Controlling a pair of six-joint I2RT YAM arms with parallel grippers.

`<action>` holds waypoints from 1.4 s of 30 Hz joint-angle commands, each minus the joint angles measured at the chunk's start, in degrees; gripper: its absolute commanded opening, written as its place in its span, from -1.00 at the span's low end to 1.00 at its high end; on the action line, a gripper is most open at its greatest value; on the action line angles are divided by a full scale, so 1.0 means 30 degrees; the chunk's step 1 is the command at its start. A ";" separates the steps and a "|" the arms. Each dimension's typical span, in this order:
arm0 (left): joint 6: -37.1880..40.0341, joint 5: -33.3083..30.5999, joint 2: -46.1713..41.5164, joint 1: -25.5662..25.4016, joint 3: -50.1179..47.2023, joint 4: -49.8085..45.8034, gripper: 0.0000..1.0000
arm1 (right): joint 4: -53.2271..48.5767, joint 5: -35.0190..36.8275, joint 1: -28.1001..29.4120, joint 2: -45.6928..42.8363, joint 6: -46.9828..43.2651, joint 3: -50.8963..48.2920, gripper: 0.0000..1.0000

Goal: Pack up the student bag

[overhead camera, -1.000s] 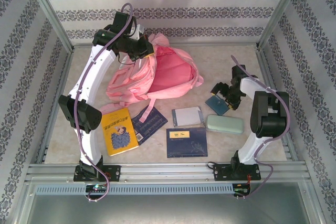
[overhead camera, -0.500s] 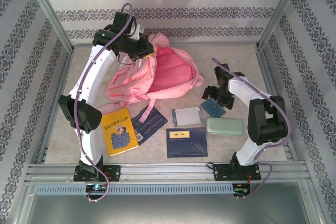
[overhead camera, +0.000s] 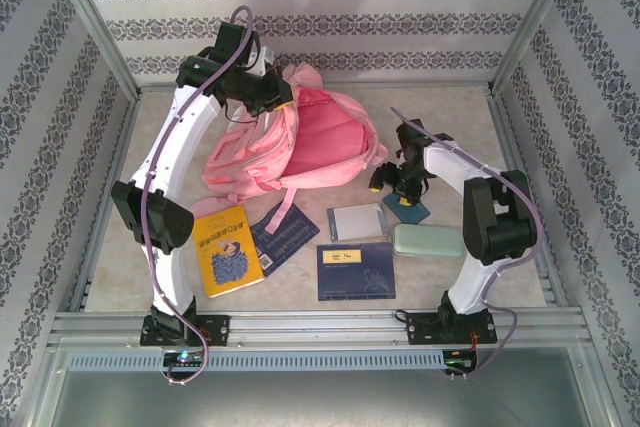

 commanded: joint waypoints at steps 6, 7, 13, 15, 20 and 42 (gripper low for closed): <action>-0.0237 0.0725 -0.1256 0.0310 0.0418 0.1137 -1.00 | 0.1435 -0.0295 -0.1249 0.2006 0.1082 0.0965 0.47; -0.0208 0.0718 -0.1280 0.0333 0.0389 0.1123 -1.00 | 0.1510 -0.0039 -0.1570 0.2044 0.1177 0.0963 0.46; -0.0208 0.0718 -0.1353 0.0372 0.0184 0.1120 -1.00 | 0.2367 -0.0108 -0.2848 0.1227 0.1741 0.0837 0.45; -0.0218 0.0692 -0.1331 0.0375 0.0209 0.1163 -1.00 | 0.2019 -0.0253 -0.2799 0.1033 0.1409 0.1309 0.45; -0.0277 0.0703 -0.1221 0.0405 0.0352 0.1282 -1.00 | 0.0046 0.1059 -0.1990 -0.0356 -0.0059 0.2617 0.45; -0.0295 0.0688 -0.1175 0.0560 0.0461 0.1090 -1.00 | -0.3103 0.7962 0.0513 0.2303 -0.5937 0.3498 0.43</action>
